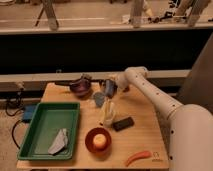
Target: Wipe table surface with sponge
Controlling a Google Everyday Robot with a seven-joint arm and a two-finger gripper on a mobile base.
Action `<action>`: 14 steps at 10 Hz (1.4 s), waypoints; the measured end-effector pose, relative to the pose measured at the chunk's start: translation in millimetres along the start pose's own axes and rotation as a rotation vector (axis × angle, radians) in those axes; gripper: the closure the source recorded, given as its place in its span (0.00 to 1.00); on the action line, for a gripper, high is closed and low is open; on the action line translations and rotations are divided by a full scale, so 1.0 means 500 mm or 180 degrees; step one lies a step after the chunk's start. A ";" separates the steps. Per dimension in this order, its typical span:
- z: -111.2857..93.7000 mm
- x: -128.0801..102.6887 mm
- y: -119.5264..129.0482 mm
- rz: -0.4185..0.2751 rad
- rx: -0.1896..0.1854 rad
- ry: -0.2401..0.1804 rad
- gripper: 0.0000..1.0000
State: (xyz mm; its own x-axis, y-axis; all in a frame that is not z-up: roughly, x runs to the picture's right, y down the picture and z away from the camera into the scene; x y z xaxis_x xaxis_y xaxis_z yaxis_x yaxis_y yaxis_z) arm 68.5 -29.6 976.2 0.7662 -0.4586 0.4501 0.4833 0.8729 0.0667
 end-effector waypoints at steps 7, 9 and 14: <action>0.042 0.009 0.018 0.0061 -0.0054 -0.0018 0.40; 0.041 0.016 0.020 0.0162 -0.0046 -0.0074 0.61; 0.023 0.036 0.028 0.0481 -0.0053 -0.0181 0.91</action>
State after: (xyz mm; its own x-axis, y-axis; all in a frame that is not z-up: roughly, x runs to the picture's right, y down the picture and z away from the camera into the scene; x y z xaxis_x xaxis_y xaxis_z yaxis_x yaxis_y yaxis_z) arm 84.1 -23.9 995.2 0.8059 -0.3116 0.5035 0.3715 0.9282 -0.0202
